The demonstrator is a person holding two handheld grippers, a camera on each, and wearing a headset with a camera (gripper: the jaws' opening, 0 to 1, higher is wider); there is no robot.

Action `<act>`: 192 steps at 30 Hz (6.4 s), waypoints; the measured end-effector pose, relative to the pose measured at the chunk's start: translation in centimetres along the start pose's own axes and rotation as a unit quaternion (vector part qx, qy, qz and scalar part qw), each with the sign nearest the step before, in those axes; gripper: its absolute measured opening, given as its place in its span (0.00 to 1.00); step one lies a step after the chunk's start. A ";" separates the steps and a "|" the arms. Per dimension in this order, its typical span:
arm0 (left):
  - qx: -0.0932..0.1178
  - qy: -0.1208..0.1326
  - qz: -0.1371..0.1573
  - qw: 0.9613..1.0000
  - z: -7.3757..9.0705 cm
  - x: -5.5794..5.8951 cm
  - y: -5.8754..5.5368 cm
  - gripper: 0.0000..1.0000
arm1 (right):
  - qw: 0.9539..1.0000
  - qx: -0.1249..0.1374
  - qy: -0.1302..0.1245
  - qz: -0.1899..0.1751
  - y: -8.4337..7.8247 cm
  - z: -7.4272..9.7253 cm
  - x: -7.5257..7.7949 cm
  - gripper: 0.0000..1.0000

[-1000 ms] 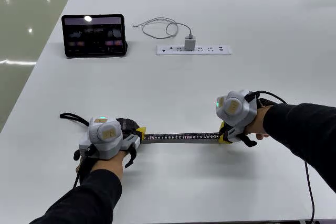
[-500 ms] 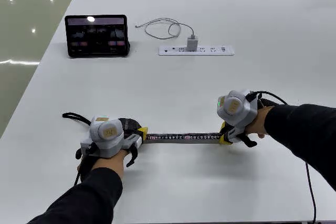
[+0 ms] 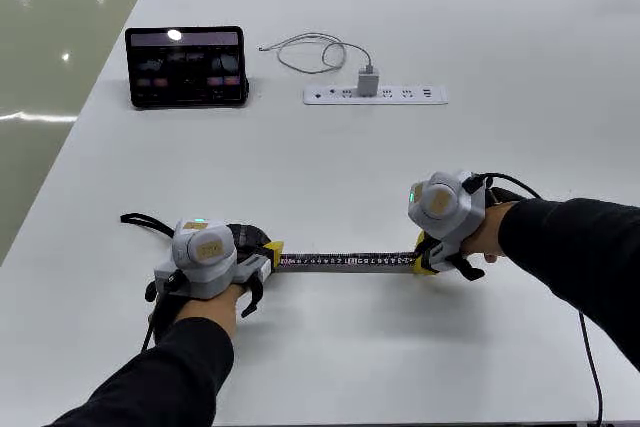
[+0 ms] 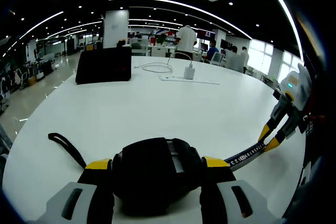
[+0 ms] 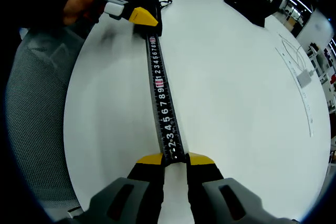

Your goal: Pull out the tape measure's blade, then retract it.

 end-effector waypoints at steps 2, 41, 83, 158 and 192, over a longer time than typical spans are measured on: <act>-0.001 -0.001 0.000 1.000 0.0 0.0 0.0 0.62 | 1.000 0.000 0.001 0.001 0.1 -0.1 0.0 0.12; -0.011 -0.004 0.007 1.000 0.0 0.0 0.0 0.62 | 1.000 0.020 0.003 -0.005 2.2 -0.8 -0.5 0.12; -0.016 -0.005 0.011 1.000 -0.1 0.1 -0.1 0.62 | 1.000 0.031 0.005 0.001 3.9 -1.6 -0.9 0.12; -0.025 -0.021 0.024 0.999 -0.1 -0.1 -0.1 0.62 | 0.997 0.081 0.013 0.004 7.8 -3.1 -2.1 0.11; -0.029 -0.021 0.028 0.999 -0.1 0.0 -0.1 0.62 | 0.994 0.104 0.017 0.009 9.9 -4.1 -2.9 0.11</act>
Point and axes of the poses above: the centre of the closed fingertips' face, and the gripper's own axes: z roughly backward along the fingers, x roughly to its right, y roughly out of its top, the point moved 4 cm from there along z, roughly backward along the fingers, and after that the axes turned 6 degrees about -z, right-handed, at the moved point
